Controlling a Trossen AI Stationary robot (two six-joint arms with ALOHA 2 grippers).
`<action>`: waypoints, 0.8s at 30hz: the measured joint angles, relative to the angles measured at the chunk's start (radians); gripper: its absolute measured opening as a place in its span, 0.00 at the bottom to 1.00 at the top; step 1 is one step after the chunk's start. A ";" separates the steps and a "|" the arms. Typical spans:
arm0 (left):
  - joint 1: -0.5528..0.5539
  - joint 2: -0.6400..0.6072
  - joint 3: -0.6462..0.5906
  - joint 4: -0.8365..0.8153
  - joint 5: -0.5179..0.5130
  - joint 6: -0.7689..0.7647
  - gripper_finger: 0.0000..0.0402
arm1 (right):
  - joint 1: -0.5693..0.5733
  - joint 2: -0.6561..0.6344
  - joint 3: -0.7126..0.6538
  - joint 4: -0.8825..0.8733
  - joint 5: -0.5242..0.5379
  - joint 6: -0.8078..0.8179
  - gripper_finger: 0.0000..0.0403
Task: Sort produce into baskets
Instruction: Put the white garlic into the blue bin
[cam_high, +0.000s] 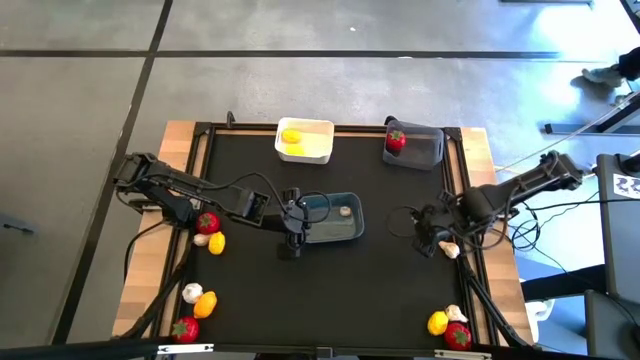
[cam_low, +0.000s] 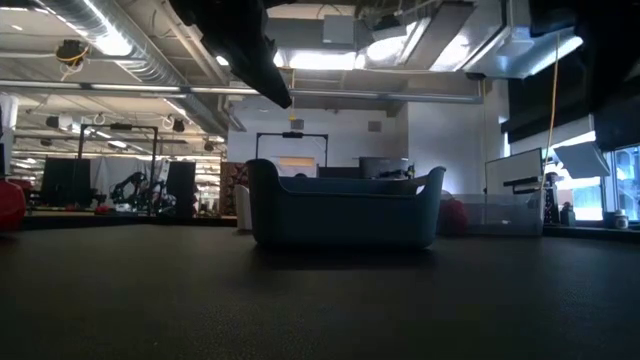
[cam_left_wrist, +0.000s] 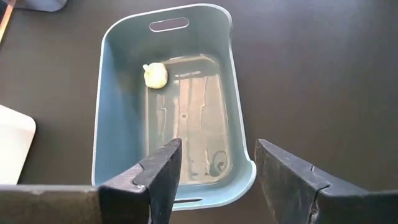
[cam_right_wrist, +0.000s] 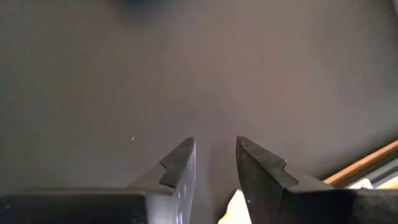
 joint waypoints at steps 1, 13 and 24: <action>0.000 0.000 0.000 0.000 0.000 0.000 0.50 | 0.010 0.005 0.000 -0.002 0.000 0.018 0.30; 0.000 0.000 0.000 0.000 -0.003 -0.004 0.50 | 0.023 0.093 -0.035 -0.054 -0.042 0.133 0.61; 0.000 0.000 0.000 0.000 -0.003 -0.003 0.50 | -0.052 0.169 -0.213 0.008 -0.266 0.128 0.57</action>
